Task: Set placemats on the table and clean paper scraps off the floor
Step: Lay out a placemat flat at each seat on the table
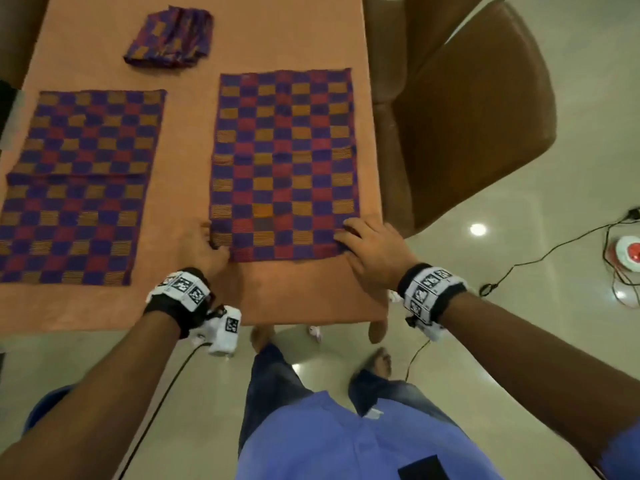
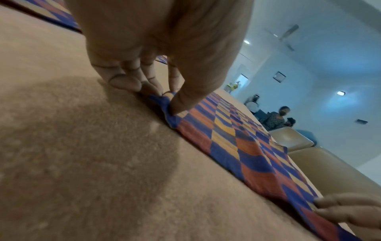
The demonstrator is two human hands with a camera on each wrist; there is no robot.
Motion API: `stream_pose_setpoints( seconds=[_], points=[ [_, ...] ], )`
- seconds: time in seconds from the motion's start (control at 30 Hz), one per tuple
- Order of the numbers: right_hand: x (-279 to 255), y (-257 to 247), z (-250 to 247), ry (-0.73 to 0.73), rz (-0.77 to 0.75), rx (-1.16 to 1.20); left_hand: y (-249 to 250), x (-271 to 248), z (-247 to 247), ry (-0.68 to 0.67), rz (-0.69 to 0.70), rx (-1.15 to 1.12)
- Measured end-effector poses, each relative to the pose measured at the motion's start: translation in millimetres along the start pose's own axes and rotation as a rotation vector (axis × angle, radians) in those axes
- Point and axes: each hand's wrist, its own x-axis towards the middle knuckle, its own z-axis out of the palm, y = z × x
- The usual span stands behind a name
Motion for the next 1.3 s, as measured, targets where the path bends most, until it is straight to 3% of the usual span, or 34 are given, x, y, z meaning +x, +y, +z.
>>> stream_pose_setpoints(
  seconds=[0.17, 0.37, 0.57, 0.63, 0.7, 0.8, 1.0, 1.07, 1.17, 1.3],
  points=[
    [6.9, 13.5, -5.7, -0.027, -0.254, 0.018, -2.2, 6.3, 4.6, 0.039, -0.078, 0.032],
    [10.7, 1.8, -13.5, -0.103, -0.344, 0.114, 20.1, -30.5, -11.9, 0.044, -0.155, 0.047],
    [8.1, 16.7, -14.5, -0.281, -0.472, 0.178, 31.5, -55.6, -13.1, 0.065, -0.228, 0.375],
    [18.1, 29.7, -29.2, -0.304, -0.513, 0.192, 48.6, -56.9, -9.0, 0.109, -0.204, 0.369],
    [34.7, 58.3, -49.2, -0.346, -0.521, 0.174, 80.2, -48.2, 4.6, 0.111, -0.105, 0.277],
    [48.1, 82.4, -84.0, -0.297, -0.503, 0.121, 121.9, -47.8, 19.8, 0.032, 0.037, 0.143],
    [90.8, 222.4, -195.5, -0.208, -0.337, 0.02, 302.8, -23.0, 97.5, -0.26, 0.25, -0.164],
    [99.4, 267.9, -218.2, -0.159, -0.284, -0.023, 353.8, -17.7, 120.6, -0.376, 0.332, -0.159],
    [118.9, 333.2, -234.4, -0.123, -0.256, -0.144, 413.6, -4.2, 147.6, -0.446, 0.423, -0.109],
    [148.6, 405.0, -235.5, -0.132, -0.343, -0.231, 472.7, 17.2, 179.3, -0.488, 0.405, -0.065]
  ],
)
